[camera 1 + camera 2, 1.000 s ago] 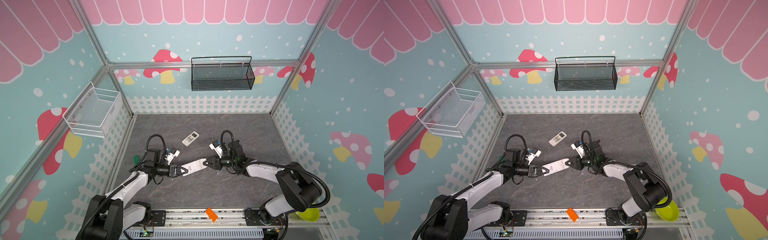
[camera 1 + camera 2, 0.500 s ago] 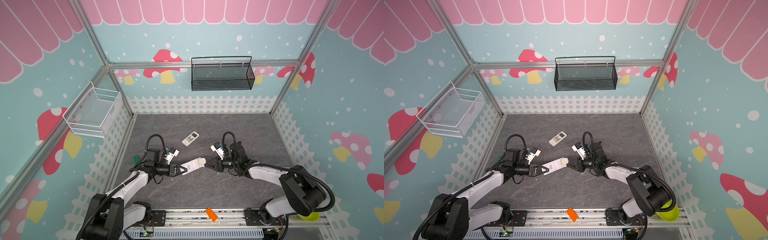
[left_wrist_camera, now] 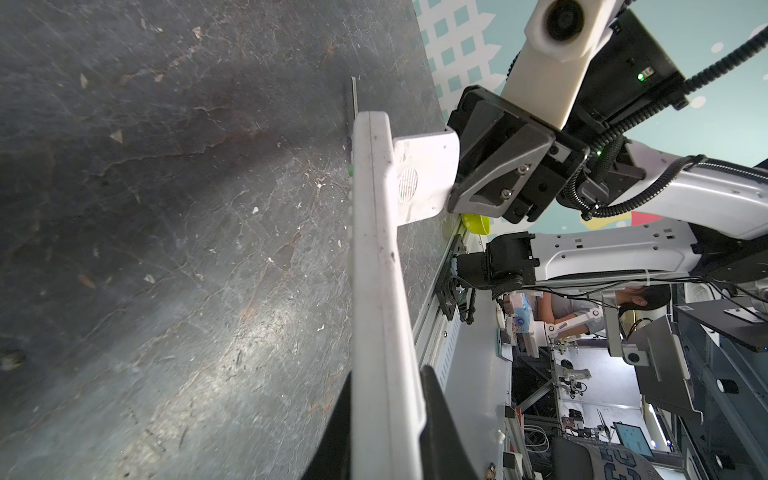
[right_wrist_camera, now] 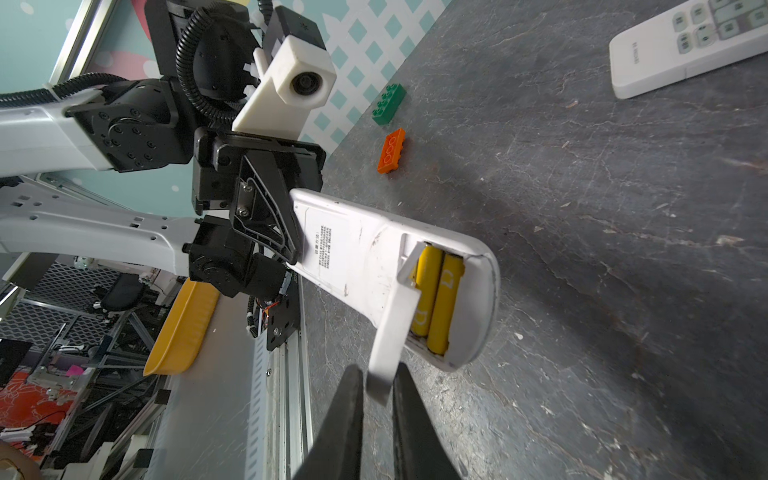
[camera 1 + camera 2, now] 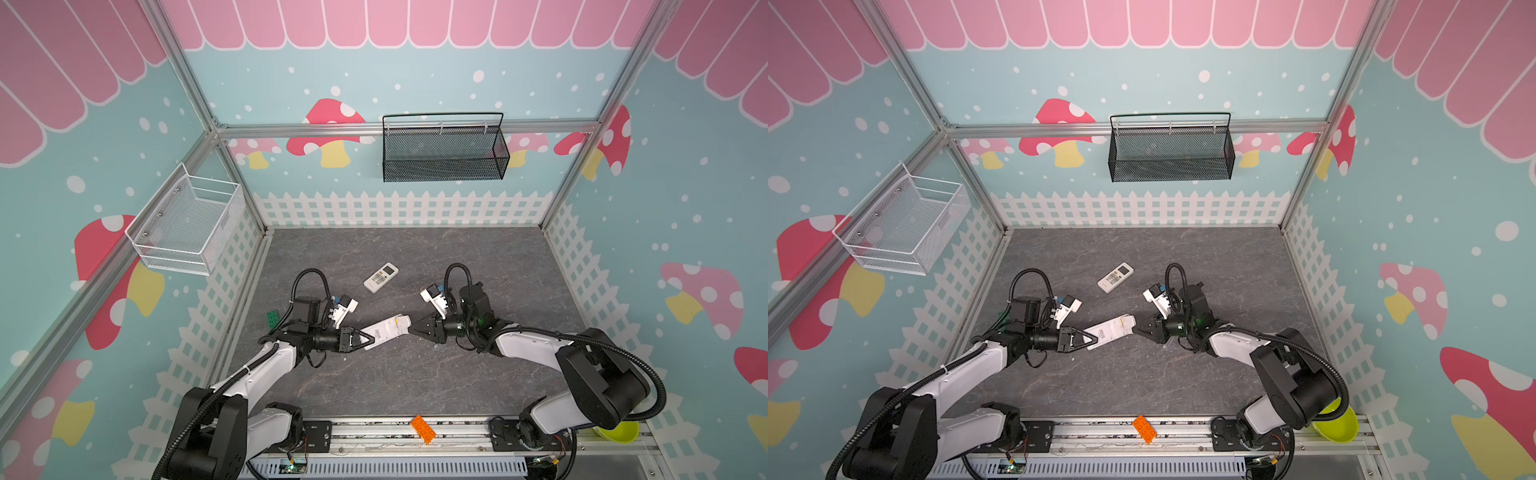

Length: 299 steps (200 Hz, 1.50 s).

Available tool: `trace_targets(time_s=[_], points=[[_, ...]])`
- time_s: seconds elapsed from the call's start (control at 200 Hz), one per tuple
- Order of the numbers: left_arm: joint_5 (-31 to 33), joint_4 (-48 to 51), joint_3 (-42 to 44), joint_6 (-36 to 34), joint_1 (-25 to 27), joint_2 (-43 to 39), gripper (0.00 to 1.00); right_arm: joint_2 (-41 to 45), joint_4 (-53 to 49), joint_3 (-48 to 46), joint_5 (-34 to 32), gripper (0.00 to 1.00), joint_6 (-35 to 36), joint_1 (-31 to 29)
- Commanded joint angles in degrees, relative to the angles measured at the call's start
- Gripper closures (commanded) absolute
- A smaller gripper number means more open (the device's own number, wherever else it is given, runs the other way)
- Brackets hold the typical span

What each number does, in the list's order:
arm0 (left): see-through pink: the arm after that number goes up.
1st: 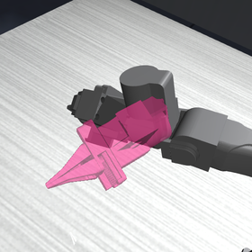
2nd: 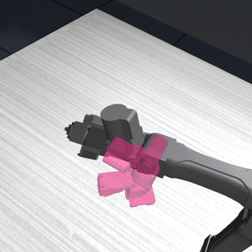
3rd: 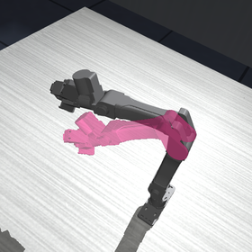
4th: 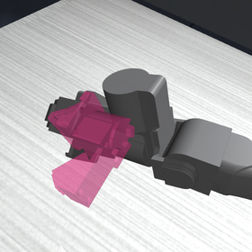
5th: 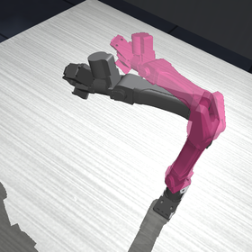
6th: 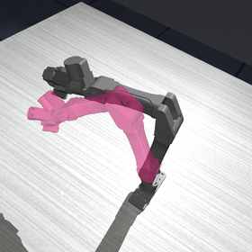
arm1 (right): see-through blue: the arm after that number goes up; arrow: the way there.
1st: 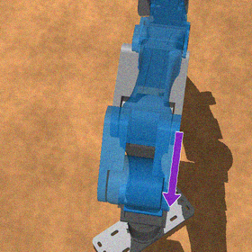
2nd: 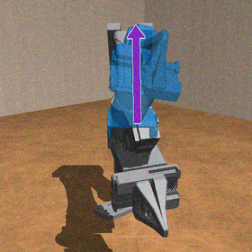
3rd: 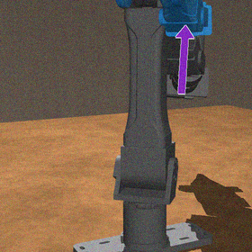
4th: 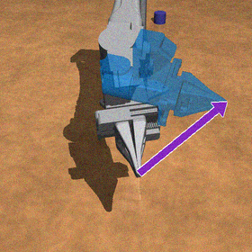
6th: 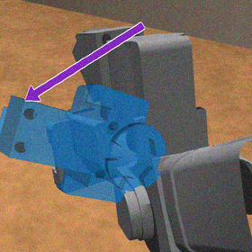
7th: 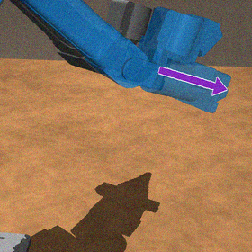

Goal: Unload the batteries from the remote control
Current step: 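Pinch the battery cover with the right gripper and slide it off, then carry the battery cover away with the right gripper and drop it on the table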

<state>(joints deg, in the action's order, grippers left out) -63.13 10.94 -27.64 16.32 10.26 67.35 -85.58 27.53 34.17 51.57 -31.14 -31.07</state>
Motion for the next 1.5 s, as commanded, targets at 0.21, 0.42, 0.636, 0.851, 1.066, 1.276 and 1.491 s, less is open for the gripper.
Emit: trace_targets(time_s=[0.21,0.42,0.636,0.851,1.066,1.276,1.491], points=[[-0.21,-1.71,-0.39,0.25,-0.24,0.32,1.00,-2.43,4.12,1.44,2.73,0.85,-1.90,-0.12],[-0.39,-2.03,-0.24,0.44,-0.15,0.28,1.00,-2.30,3.45,2.32,3.25,0.90,-1.56,-0.12],[-0.61,-2.71,-0.13,0.84,-0.07,0.84,1.00,-1.09,3.20,2.66,3.71,0.95,-1.39,-0.09],[1.23,-1.45,-1.50,-0.21,0.77,2.70,1.00,4.63,-2.90,3.02,-0.30,0.96,1.92,1.32],[6.71,4.66,-6.43,-4.68,3.16,5.27,1.00,11.49,-15.26,3.58,-12.06,0.99,4.30,9.84],[8.41,5.39,-7.80,-3.08,4.66,8.08,1.00,13.93,-33.10,7.49,-27.31,1.00,10.69,18.89],[8.21,3.11,-8.93,-0.09,7.93,11.87,1.00,12.68,-37.39,7.54,-35.25,1.00,9.95,26.95]])
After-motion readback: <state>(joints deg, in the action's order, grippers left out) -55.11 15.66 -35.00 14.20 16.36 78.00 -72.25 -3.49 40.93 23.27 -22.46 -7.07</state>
